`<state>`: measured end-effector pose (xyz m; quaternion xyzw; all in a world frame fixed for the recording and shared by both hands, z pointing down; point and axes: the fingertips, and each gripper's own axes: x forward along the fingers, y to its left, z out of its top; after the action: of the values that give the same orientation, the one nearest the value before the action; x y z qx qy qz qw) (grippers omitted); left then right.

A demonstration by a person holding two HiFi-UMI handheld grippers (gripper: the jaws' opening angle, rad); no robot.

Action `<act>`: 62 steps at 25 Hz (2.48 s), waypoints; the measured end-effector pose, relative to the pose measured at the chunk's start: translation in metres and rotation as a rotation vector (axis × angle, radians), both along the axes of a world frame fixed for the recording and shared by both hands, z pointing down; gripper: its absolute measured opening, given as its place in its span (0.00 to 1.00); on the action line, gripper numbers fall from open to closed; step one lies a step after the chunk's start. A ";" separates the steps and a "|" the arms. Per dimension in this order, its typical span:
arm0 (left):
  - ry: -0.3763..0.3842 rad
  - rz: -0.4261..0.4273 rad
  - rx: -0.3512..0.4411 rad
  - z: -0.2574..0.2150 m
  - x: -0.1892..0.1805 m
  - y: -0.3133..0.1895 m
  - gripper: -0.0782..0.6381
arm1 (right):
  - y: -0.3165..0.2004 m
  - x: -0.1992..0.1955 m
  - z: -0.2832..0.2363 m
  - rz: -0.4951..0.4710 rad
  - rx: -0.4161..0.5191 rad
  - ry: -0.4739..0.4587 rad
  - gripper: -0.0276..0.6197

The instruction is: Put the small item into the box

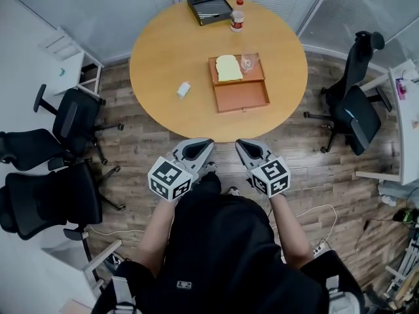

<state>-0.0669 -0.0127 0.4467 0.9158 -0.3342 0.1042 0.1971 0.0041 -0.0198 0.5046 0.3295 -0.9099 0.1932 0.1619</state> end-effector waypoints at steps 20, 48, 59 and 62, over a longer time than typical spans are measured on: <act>0.002 0.031 -0.057 0.033 -0.047 -0.102 0.12 | -0.077 -0.028 0.035 0.045 -0.053 0.075 0.05; -0.259 -0.296 -0.179 0.182 -0.125 -0.200 0.12 | -0.179 -0.017 0.079 -0.196 -0.139 0.150 0.05; -0.303 -0.283 -0.227 0.215 -0.135 -0.221 0.12 | -0.165 0.016 0.104 -0.177 -0.193 0.185 0.05; -0.319 -0.283 -0.231 0.221 -0.138 -0.229 0.13 | -0.162 0.024 0.108 -0.169 -0.201 0.193 0.05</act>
<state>-0.2052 -0.2415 0.6675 0.8032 -0.4721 0.2562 0.2578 0.0281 -0.1821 0.6128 0.2512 -0.8906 0.2363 0.2965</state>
